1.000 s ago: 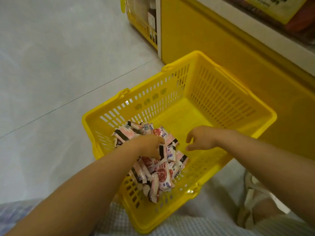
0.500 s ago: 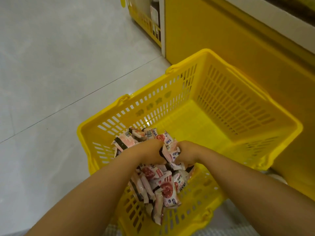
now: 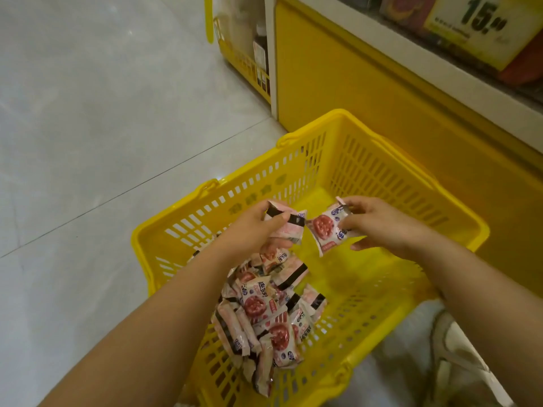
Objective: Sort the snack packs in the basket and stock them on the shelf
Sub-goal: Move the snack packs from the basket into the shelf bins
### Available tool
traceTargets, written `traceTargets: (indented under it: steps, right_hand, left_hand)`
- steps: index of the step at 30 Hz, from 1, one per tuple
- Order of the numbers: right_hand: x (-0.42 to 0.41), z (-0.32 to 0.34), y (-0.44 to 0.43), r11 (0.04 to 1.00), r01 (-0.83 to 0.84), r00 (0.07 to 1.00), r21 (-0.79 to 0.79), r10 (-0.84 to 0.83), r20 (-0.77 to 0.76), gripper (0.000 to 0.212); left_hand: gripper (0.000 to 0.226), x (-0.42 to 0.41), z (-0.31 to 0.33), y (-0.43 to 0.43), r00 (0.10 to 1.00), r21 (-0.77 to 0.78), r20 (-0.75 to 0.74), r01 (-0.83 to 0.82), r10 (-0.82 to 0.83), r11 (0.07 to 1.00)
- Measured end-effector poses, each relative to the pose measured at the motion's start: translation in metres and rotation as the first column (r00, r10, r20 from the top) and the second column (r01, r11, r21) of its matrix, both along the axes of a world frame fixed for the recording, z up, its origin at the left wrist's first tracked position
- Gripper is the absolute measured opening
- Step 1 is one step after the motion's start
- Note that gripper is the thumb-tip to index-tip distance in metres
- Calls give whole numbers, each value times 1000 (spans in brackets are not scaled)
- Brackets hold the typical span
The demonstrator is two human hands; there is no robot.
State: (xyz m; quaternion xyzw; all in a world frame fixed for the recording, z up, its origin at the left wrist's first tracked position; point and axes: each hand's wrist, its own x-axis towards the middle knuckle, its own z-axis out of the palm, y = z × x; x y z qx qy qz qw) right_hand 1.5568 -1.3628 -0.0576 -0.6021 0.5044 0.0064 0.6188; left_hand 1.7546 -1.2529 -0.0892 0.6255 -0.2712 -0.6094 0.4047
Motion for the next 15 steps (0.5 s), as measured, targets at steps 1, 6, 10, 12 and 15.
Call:
traceTargets:
  steps: [1,6,10,12,15]
  right_hand:
    - [4,2,3,998,-55,997,-12,55,-47,28]
    - [16,1,11,997,-51,996,-50,47,-79,19]
    - [18,-9,12,999,36,998,-6,-36,-48,19]
    - [20,-13,11,993,119,993,21,-119,-27,11]
    - [26,-15,8,981,179,983,75,-182,25,4]
  left_hand:
    - [25,-4,1,0,1000,-40,-4,17,-17,999]
    - [33,-20,1,0,995,-104,-69,-85,79,991]
    - [21,-17,-4,-2,958,-159,211,-164,195,974]
    - [51,-12,-6,-2,975,-139,167,-124,147,983]
    - [60,-5,-1,-1,989,-71,-117,-97,89,993]
